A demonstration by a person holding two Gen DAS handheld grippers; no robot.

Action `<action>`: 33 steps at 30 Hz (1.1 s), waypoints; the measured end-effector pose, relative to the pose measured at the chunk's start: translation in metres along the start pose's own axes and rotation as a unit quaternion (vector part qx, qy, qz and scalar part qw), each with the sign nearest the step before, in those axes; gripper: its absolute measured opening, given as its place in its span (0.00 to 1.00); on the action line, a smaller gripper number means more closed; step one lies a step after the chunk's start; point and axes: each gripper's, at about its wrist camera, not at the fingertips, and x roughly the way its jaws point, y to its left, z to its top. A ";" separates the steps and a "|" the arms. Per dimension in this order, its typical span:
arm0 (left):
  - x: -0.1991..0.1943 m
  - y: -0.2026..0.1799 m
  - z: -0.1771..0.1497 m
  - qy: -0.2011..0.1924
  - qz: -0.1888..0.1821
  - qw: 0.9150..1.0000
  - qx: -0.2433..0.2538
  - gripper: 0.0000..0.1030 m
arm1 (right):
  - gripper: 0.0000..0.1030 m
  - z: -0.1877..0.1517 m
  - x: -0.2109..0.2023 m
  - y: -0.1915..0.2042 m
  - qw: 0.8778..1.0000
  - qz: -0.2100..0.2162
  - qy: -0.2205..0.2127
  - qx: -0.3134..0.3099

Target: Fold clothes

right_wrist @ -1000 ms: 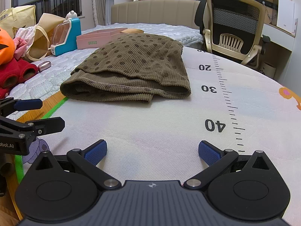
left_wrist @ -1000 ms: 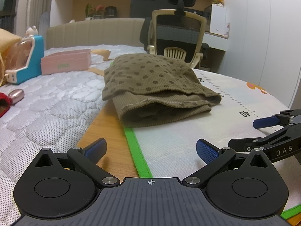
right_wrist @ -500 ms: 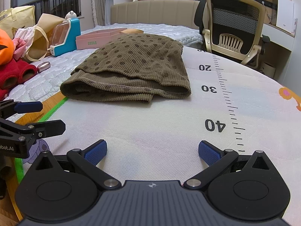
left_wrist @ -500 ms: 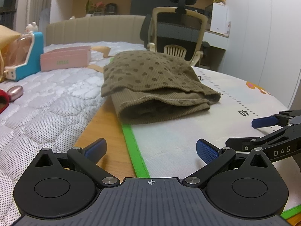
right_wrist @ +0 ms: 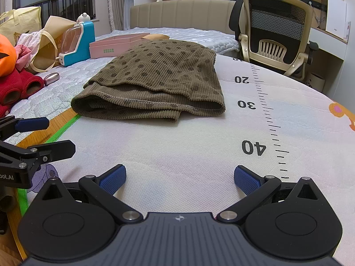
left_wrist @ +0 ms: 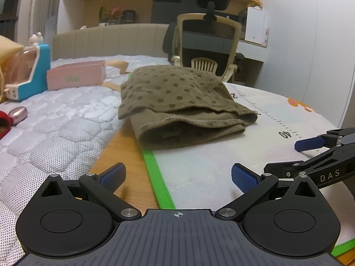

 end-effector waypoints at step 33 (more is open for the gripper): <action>0.000 0.005 -0.001 0.003 -0.014 1.000 -0.011 1.00 | 1.00 0.000 0.000 0.000 1.000 0.000 0.000 0.000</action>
